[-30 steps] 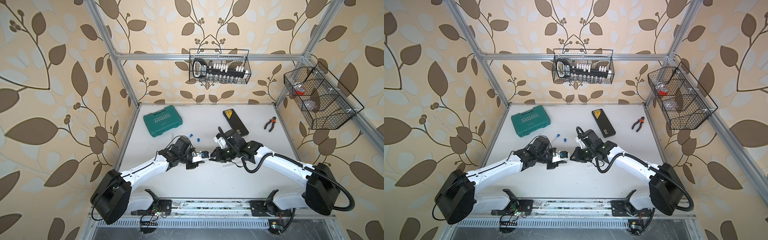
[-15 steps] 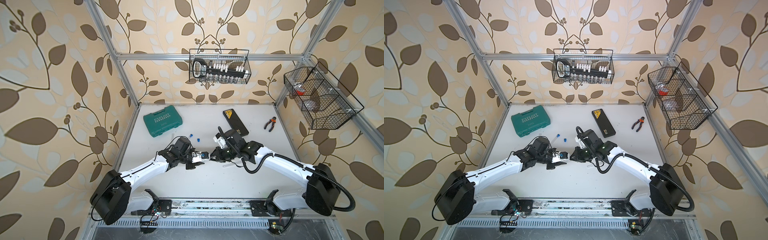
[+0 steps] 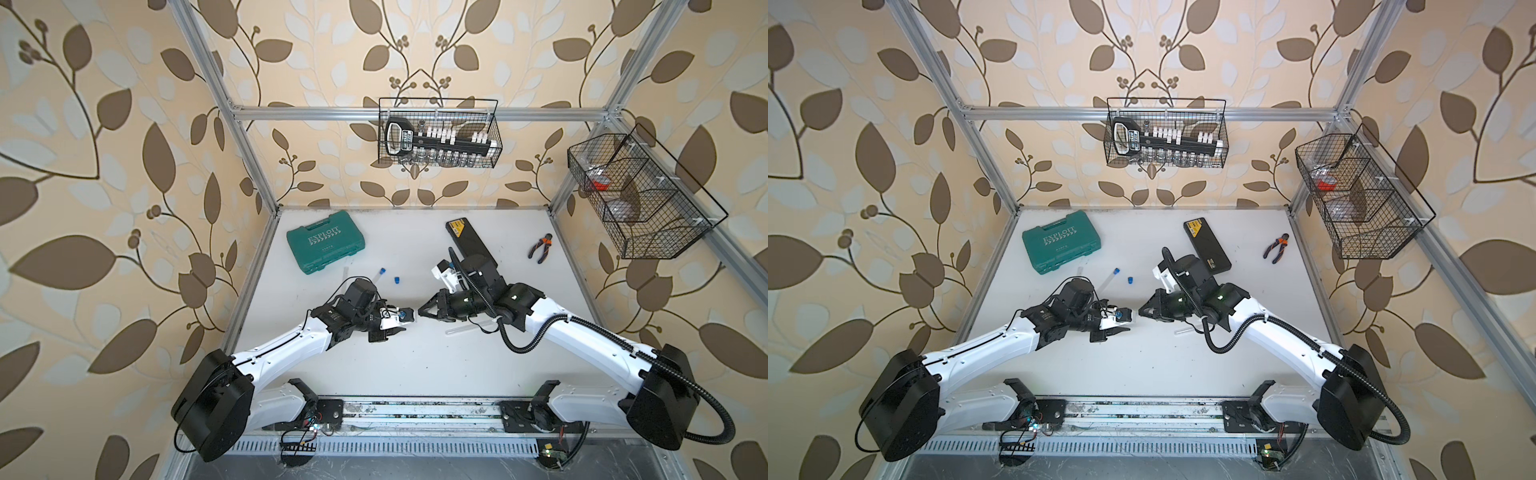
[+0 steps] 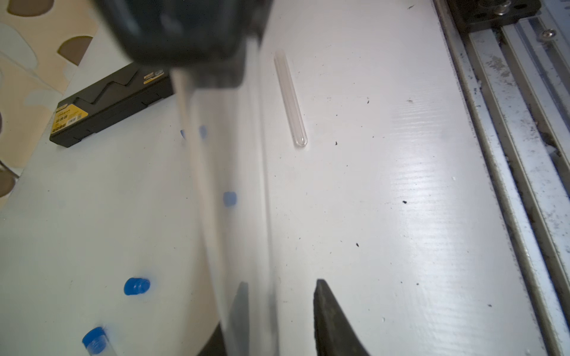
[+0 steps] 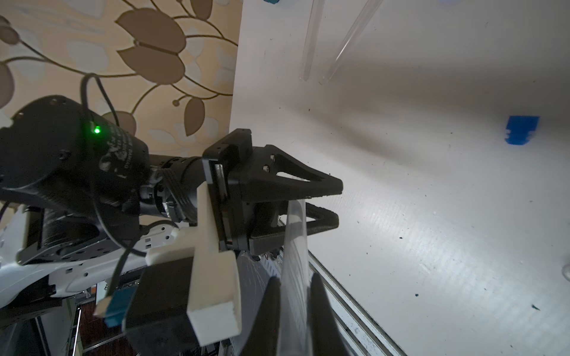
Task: Insert stoppers into test tubes
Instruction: Pick up the test tube at the center of the board.
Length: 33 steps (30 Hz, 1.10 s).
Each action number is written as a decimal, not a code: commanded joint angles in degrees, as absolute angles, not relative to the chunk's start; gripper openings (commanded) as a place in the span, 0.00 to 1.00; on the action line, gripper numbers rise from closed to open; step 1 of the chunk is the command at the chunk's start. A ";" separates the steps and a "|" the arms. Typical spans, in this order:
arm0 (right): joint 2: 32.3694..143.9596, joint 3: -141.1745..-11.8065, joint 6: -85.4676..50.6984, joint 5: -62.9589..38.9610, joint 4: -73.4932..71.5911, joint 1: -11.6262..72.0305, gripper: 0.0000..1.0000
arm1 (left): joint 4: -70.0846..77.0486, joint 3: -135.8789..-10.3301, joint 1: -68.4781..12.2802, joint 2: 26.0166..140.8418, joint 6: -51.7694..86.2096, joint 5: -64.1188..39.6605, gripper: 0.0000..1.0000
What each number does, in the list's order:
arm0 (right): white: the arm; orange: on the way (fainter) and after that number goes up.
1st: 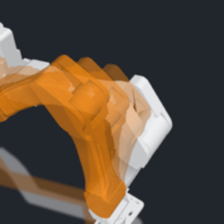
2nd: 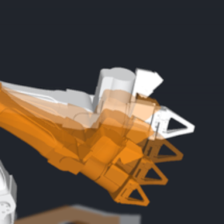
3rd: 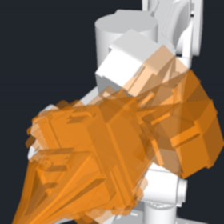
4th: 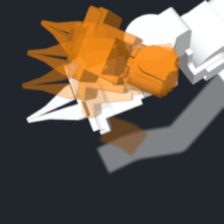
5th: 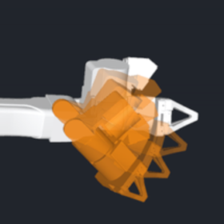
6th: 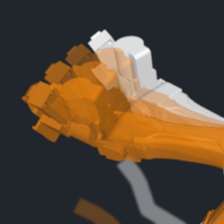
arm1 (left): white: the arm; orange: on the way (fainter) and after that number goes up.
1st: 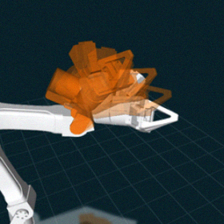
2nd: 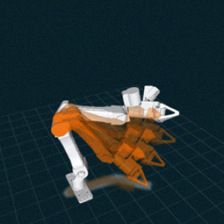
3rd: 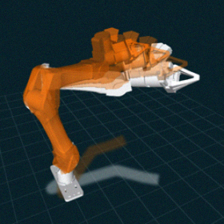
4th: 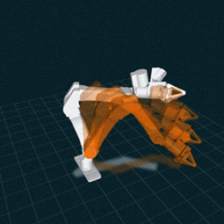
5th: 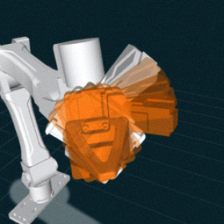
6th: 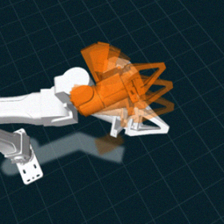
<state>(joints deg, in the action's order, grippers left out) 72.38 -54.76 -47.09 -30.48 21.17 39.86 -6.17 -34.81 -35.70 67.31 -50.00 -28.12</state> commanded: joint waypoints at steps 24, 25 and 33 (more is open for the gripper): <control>71.37 -55.02 -47.73 -30.44 21.58 39.81 0.10 | -2.82 -33.49 -36.22 63.66 -49.39 -29.73 0.00; 71.20 -55.36 -47.73 -29.99 21.83 39.75 0.21 | -2.81 -33.42 -36.24 63.57 -49.41 -29.71 0.00; 66.41 -57.17 -45.74 -26.23 22.12 36.73 0.61 | -2.11 -34.60 -36.24 63.89 -44.70 -25.71 0.00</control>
<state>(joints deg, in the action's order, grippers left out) 69.25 -54.89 -47.29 -28.82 22.06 38.17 -3.53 -33.61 -35.70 64.86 -47.40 -27.40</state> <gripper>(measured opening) 0.604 0.155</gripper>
